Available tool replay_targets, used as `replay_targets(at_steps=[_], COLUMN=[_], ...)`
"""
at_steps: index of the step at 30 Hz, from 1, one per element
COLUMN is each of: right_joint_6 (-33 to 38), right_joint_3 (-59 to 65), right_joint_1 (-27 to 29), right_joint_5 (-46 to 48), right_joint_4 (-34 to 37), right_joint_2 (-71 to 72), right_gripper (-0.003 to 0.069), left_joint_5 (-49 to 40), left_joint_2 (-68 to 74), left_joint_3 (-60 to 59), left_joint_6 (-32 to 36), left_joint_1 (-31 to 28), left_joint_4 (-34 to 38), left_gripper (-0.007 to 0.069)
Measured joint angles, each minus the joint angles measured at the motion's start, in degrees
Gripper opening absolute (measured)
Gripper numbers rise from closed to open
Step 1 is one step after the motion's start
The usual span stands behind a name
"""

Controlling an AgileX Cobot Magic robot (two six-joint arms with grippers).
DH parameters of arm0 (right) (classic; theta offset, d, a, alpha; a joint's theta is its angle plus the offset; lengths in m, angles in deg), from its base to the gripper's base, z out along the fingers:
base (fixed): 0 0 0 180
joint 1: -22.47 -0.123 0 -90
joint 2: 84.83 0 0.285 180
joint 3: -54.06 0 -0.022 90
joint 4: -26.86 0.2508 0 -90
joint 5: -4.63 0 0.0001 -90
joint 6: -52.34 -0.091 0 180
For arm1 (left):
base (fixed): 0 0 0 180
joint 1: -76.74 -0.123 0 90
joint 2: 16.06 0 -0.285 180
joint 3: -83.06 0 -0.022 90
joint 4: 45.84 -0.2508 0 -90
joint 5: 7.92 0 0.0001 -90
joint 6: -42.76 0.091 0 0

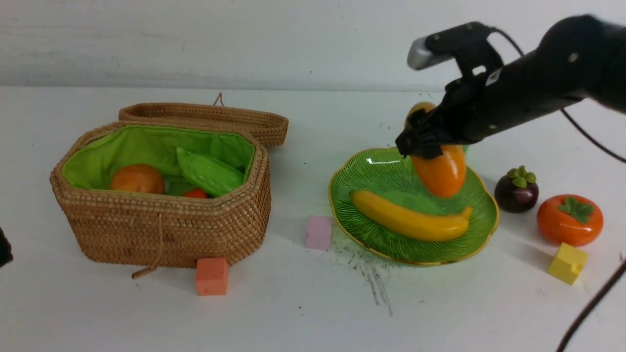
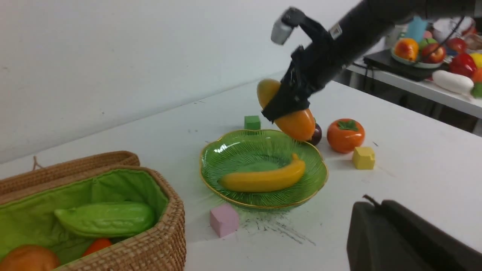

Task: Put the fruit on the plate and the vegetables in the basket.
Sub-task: Use the right arm to grab a mango and put it into the right plate

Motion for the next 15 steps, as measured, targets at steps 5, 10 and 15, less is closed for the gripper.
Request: replay_targets(at_steps=[5, 10, 15], right_joint_6=[-0.17, -0.35, -0.4], right_joint_3=[0.0, 0.0, -0.02], right_joint_1=[-0.02, -0.07, -0.07], right_joint_5=[-1.04, -0.92, 2.09], right_joint_4=[-1.72, -2.03, -3.76], right_joint_2=[-5.24, -6.06, -4.82], right_gripper=[0.0571, 0.0649, 0.0673], left_joint_5=[-2.05, -3.24, -3.23], left_joint_2=[0.0, 0.0, 0.0], left_joint_3=[0.0, 0.0, 0.0], left_joint_6=[-2.91, -3.19, -3.25], left_joint_1=[0.0, 0.0, 0.0], left_joint_4=[-1.33, -1.33, -1.28], left_gripper=[0.0005, 0.0008, 0.0011])
